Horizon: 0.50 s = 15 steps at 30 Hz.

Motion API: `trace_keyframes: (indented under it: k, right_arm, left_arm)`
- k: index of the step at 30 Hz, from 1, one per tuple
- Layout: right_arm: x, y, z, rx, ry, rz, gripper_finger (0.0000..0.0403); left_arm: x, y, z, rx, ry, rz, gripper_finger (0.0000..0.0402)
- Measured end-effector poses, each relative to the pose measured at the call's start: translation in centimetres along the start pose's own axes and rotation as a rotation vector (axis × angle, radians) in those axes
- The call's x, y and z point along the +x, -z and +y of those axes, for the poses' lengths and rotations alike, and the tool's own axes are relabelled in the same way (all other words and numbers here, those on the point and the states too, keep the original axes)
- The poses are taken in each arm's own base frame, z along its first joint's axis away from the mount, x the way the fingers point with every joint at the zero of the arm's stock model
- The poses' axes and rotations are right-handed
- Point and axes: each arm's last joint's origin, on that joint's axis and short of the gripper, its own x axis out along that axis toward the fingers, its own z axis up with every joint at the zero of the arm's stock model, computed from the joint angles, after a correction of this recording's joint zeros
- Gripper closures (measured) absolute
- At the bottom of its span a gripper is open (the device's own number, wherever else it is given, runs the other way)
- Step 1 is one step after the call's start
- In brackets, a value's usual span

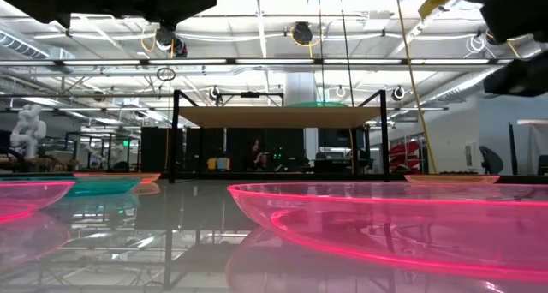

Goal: Place and stack plates onto a shelf
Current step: Stack the green transparent plate on the blue transparent plate on the shelf

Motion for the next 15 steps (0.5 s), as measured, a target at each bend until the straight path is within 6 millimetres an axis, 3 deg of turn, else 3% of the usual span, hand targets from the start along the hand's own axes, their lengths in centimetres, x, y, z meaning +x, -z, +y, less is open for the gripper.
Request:
trace_keyframes:
  k: [15]
  right_arm:
    - [2.7,-0.3,0.3,-0.001,-0.017,-0.027,0.0261]
  left_arm:
    - [0.0,0.1,0.0,0.001,0.003,0.013,0.0266]
